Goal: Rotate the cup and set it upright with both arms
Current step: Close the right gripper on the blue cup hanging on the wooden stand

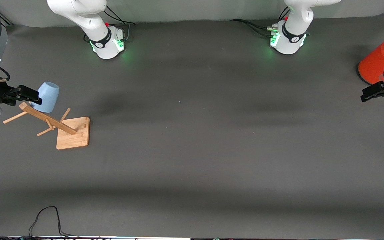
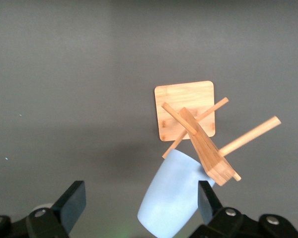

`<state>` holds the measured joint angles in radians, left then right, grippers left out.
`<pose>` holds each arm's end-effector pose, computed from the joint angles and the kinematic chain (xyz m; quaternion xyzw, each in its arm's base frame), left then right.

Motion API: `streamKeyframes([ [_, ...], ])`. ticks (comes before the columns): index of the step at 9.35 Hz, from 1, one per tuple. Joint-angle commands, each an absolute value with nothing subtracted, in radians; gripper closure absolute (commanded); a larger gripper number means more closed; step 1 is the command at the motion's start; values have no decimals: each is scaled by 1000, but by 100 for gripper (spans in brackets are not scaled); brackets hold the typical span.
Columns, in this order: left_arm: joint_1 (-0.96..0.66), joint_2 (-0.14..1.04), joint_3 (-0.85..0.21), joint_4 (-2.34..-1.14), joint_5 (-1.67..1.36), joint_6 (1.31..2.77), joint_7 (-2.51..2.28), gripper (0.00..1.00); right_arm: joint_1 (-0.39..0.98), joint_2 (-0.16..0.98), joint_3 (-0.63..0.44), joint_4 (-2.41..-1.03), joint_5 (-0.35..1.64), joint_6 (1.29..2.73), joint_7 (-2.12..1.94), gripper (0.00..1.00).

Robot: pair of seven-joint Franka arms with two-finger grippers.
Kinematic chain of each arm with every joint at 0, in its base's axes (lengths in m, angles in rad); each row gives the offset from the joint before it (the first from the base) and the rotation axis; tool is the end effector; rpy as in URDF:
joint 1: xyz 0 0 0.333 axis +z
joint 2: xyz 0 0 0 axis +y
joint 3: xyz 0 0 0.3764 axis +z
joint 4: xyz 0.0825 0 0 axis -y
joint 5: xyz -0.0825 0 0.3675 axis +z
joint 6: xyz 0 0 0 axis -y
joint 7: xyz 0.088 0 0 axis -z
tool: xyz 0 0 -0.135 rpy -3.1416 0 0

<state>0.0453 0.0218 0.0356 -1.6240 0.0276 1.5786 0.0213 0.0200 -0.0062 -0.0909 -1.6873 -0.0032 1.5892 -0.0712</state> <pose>0.5400 0.0473 0.6217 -0.9989 -0.0292 0.0343 0.0124 0.5284 -0.0381 0.6089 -0.9989 -0.0003 0.0459 0.0019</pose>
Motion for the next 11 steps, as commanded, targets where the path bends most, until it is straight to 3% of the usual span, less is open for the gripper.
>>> streamKeyframes([
  [1, 54, 29, 37, -1591, 15, 1546, 43, 0, 20, -144, -135, -1843, -21, 1629, -87, 0],
  [3, 60, 29, 37, -1588, 15, 1533, 46, 0, 18, -210, -163, -1933, -21, 1660, -65, 0],
  [8, 61, 86, 35, -1540, 15, 1548, 45, 0, 25, -187, -161, -1940, -20, 1663, 428, 0],
  [11, 52, 138, 34, -1488, 14, 1546, 35, 0, 23, -179, -164, -2069, -18, 1800, 430, 0],
])
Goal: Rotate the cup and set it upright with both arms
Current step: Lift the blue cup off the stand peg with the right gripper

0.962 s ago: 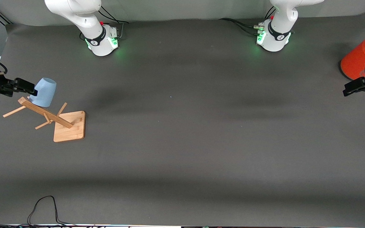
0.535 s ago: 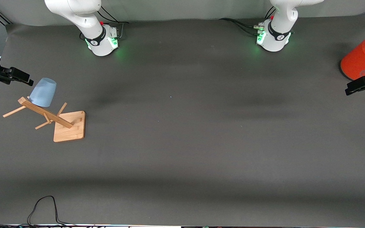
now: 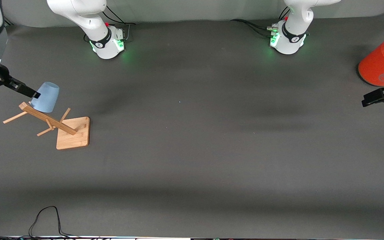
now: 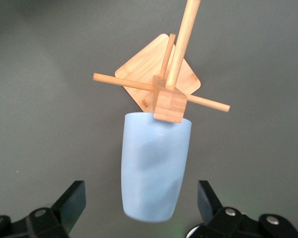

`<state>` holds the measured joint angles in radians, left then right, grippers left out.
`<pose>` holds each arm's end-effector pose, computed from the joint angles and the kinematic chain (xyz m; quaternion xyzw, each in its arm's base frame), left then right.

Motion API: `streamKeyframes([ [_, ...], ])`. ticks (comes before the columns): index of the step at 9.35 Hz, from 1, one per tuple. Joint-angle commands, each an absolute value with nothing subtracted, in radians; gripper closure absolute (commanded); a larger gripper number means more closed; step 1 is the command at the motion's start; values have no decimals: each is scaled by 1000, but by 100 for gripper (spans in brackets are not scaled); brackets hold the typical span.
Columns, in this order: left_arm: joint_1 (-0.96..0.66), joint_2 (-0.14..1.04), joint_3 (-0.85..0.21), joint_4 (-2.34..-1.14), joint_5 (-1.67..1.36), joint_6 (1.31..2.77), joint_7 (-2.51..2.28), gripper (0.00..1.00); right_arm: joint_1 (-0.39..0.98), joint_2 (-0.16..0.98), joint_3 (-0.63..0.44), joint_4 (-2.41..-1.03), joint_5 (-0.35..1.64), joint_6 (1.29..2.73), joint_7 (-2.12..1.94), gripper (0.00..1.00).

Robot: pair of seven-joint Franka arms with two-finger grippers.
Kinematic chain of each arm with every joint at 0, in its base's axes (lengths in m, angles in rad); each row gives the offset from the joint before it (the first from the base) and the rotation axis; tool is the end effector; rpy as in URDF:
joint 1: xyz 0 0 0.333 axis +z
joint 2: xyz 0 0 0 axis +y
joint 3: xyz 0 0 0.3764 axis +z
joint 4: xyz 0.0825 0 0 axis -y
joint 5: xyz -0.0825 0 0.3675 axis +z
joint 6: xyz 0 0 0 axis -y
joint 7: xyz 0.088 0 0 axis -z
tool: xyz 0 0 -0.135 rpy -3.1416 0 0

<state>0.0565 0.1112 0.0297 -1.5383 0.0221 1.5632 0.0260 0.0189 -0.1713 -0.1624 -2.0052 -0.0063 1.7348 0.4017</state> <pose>0.5703 0.0513 0.6093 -0.9985 -0.0297 0.0438 0.0103 0.4625 -0.0727 0.5579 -0.9625 0.2664 0.0516 0.0040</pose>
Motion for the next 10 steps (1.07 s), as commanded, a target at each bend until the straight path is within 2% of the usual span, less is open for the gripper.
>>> streamKeyframes([
  [1, 49, 164, 32, -1458, 21, 1531, 28, 0, 23, -178, -166, -2103, -15, 1843, 430, 0],
  [3, 61, 198, 32, -1448, 28, 1519, 32, 0, 21, -155, -167, -2155, -11, 1929, 430, 0],
  [6, 64, 210, 37, -1450, 31, 1471, 38, 0, 21, -143, -172, -2164, -8, 1940, 430, 2],
  [7, 72, 210, 37, -1450, 31, 1459, 37, 0, 21, -143, -173, -2164, -6, 1940, 428, 25],
  [9, 74, 219, 37, -1451, 25, 1459, 35, 0, 21, -144, -173, -2164, -6, 1936, 428, 33],
  [10, 72, 224, 37, -1451, 23, 1459, 34, 0, 21, -149, -175, -2164, -6, 1933, 428, 42],
])
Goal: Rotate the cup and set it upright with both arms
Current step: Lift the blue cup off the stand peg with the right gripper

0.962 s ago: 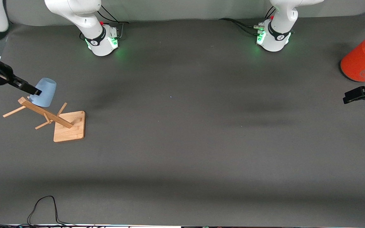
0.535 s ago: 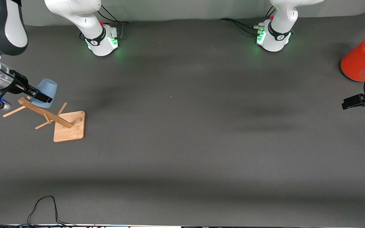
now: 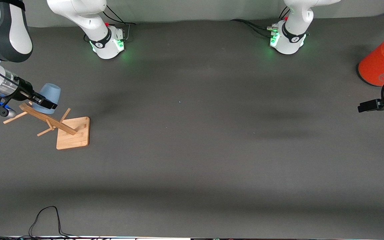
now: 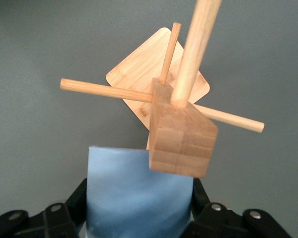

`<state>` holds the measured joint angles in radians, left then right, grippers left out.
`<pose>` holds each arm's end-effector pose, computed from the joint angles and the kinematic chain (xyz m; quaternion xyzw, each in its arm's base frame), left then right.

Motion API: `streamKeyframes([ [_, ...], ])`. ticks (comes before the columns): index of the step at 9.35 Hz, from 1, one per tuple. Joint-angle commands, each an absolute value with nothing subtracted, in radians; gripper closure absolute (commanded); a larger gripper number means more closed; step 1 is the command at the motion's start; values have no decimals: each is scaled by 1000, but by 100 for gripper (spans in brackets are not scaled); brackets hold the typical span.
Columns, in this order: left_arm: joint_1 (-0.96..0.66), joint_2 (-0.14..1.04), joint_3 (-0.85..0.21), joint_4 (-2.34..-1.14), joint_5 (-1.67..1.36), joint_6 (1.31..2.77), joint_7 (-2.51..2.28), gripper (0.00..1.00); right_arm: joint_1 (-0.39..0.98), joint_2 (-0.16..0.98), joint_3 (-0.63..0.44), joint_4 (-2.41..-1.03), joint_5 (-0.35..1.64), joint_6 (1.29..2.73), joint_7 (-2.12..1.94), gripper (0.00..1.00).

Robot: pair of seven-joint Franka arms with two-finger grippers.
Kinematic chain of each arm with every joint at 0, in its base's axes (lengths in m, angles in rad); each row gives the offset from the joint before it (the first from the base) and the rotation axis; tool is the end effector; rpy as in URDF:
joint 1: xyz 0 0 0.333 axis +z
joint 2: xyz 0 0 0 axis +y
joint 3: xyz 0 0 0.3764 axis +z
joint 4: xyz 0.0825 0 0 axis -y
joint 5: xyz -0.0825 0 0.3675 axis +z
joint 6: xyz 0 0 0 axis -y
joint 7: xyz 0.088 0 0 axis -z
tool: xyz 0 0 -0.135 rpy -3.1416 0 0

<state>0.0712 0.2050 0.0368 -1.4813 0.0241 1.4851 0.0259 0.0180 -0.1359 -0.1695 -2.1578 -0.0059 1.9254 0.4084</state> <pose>0.5876 0.0649 0.5746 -0.9940 -0.0406 0.1012 0.0091 0.4664 -0.0746 0.4873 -0.9606 0.2736 0.0499 0.0023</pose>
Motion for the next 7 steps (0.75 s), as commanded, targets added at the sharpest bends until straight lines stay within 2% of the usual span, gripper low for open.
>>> streamKeyframes([
  [1, 72, 227, 35, -1451, 25, 1459, 34, 0, 20, -149, -175, -2163, -6, 1931, 428, 42],
  [3, 72, 229, 35, -1451, 29, 1459, 40, 0, 24, -170, -186, -2158, -6, 1890, 429, 42],
  [5, 72, 239, 35, -1447, 20, 1463, 40, 0, 46, -240, -184, -2158, -6, 1817, 460, 42],
  [7, 69, 250, 34, -1445, 20, 1468, 38, 0, 130, -310, -181, -2158, -6, 1745, 601, 42],
])
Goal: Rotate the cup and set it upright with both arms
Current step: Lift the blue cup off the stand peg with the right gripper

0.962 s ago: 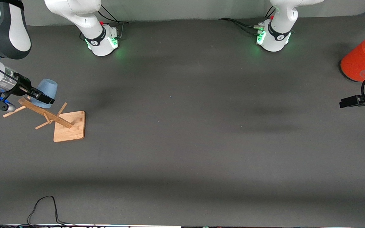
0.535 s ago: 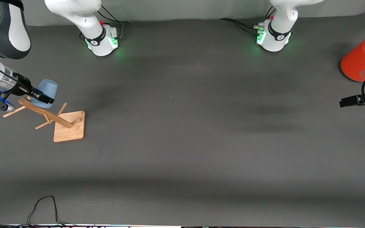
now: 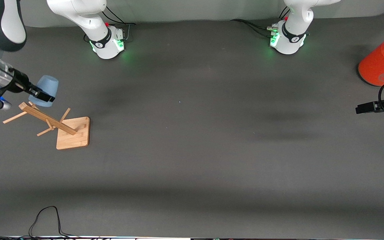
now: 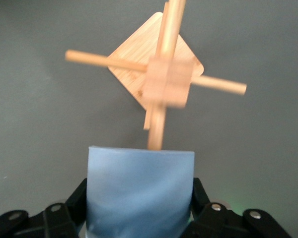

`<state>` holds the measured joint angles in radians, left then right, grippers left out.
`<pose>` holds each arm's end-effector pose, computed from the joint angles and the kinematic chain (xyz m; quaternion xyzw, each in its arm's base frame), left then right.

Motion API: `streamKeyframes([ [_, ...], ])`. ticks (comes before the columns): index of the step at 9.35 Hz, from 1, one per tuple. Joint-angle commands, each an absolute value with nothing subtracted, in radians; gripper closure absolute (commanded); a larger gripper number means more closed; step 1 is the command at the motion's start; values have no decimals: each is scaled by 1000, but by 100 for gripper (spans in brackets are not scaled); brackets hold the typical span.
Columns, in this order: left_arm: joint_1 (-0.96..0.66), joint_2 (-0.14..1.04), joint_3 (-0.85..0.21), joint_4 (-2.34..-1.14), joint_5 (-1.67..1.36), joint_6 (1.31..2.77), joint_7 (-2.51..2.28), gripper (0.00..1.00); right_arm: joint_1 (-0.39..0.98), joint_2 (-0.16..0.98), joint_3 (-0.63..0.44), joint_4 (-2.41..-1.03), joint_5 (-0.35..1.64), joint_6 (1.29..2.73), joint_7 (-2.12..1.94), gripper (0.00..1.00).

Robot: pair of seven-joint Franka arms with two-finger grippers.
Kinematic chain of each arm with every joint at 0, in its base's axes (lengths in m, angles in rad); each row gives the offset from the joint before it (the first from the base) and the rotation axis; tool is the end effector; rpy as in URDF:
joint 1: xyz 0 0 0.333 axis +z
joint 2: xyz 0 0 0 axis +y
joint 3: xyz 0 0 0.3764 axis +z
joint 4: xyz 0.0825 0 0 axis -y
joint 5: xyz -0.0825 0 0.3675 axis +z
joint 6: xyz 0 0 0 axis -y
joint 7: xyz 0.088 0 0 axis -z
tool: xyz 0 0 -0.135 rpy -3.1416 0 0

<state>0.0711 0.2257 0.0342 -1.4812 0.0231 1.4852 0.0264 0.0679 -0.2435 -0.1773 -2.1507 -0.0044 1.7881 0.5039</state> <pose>0.5927 0.0637 0.5624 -0.9930 -0.0389 0.1113 0.0081 0.4322 -0.0541 0.5285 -0.9527 0.2970 0.0639 0.0066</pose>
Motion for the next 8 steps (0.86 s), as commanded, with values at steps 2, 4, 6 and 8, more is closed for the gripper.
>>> streamKeyframes([
  [2, 69, 250, 34, -1445, 20, 1466, 37, 0, 240, -354, -178, -2155, -6, 1692, 762, 42],
  [4, 66, 258, 32, -1443, 17, 1476, 35, 0, 375, -367, -176, -2152, 24, 1681, 955, 42],
  [6, 63, 261, 32, -1443, 18, 1476, 34, 0, 556, -288, -175, -2096, 57, 1738, 1148, 44],
  [8, 63, 261, 32, -1442, 18, 1474, 34, 0, 673, -83, -175, -1925, 113, 1799, 1332, 44],
])
